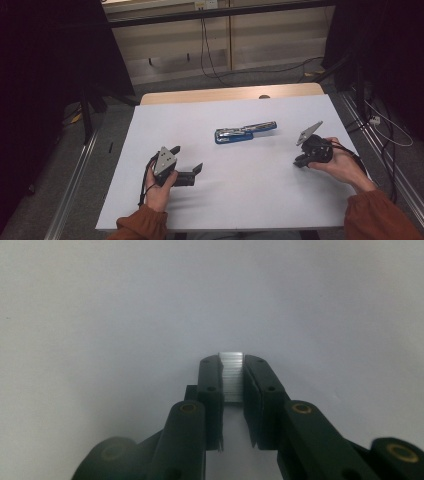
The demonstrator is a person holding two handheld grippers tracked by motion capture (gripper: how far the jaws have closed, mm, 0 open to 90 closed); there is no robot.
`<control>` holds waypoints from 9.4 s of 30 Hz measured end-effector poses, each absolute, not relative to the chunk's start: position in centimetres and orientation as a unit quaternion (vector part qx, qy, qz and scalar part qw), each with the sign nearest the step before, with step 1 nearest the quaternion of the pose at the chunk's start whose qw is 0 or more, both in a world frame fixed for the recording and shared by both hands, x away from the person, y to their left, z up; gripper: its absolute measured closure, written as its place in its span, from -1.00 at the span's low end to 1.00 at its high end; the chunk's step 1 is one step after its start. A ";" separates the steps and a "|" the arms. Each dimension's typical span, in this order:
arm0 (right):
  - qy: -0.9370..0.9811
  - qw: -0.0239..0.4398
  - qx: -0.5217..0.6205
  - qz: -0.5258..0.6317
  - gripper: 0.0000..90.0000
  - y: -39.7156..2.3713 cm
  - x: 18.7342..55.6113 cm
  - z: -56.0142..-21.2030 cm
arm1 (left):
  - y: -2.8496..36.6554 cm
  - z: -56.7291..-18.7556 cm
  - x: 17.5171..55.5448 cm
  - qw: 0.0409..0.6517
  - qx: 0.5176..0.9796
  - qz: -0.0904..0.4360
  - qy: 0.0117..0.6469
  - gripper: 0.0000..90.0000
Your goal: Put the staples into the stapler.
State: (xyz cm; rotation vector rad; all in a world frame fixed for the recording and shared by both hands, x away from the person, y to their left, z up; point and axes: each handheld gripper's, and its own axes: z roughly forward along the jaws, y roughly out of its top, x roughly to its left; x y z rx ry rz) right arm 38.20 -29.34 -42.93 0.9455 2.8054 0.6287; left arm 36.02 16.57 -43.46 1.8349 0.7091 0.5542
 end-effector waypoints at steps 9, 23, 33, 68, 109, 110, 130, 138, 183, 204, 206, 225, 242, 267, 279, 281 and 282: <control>0.922 0.055 0.318 0.212 0.76 -29.4 38.2 -42.9 | 16.6 -43.5 36.0 0.522 0.767 0.229 0.297 -0.94; 0.915 0.063 0.320 0.240 0.76 -29.9 38.1 -42.3 | 16.6 -43.5 36.0 0.523 0.766 0.230 0.296 -0.95; 0.903 0.079 0.323 0.273 0.76 -30.3 38.1 -41.8 | 16.6 -43.4 36.0 0.525 0.762 0.231 0.300 -0.95; 0.881 0.119 0.306 0.341 0.76 -28.8 38.3 -39.3 | 16.4 -43.5 36.1 0.534 0.759 0.228 0.294 -0.95; 0.893 0.140 0.246 0.350 0.76 -22.1 42.3 -36.7 | 16.7 -43.4 36.2 0.531 0.758 0.237 0.297 -0.95; 0.893 0.140 0.245 0.350 0.76 -22.0 42.4 -36.6 | 16.7 -43.4 36.2 0.531 0.758 0.237 0.297 -0.95; 0.907 0.139 0.208 0.339 0.76 -18.2 45.3 -35.6 | 17.0 -43.1 35.8 0.532 0.754 0.237 0.305 -0.95; 0.915 0.133 0.186 0.331 0.76 -16.8 46.2 -35.7 | 18.0 -42.9 35.0 0.534 0.744 0.241 0.320 -0.95; 0.938 0.130 0.132 0.292 0.76 -10.9 51.8 -37.2 | 18.8 -42.9 35.7 0.536 0.737 0.249 0.327 -0.95; 0.953 0.105 0.106 0.264 0.76 -9.4 52.4 -39.0 | 18.8 -42.9 35.7 0.535 0.738 0.250 0.326 -0.95; 0.954 0.103 0.105 0.261 0.76 -9.4 52.4 -39.1 | 18.8 -42.9 35.7 0.535 0.738 0.250 0.325 -0.95; 0.960 0.074 0.097 0.251 0.76 -9.9 53.1 -40.1 | 18.8 -42.9 35.7 0.534 0.738 0.251 0.326 -0.95; 0.964 0.068 0.085 0.244 0.76 -10.0 53.4 -40.4 | 18.8 -43.0 35.7 0.533 0.740 0.251 0.325 -0.95; 0.971 0.066 0.054 0.224 0.76 -9.3 53.7 -40.2 | 18.8 -43.0 35.7 0.532 0.740 0.251 0.326 -0.95; 0.974 0.069 0.029 0.213 0.75 -9.0 53.8 -40.1 | 18.8 -43.0 35.7 0.534 0.738 0.251 0.327 -0.95; 0.974 0.070 0.028 0.211 0.76 -9.0 53.8 -40.0 | 18.8 -43.0 35.7 0.534 0.738 0.251 0.327 -0.95; 0.975 0.070 0.028 0.211 0.76 -9.0 53.8 -40.0 | 18.9 -43.0 35.7 0.533 0.739 0.251 0.327 -0.95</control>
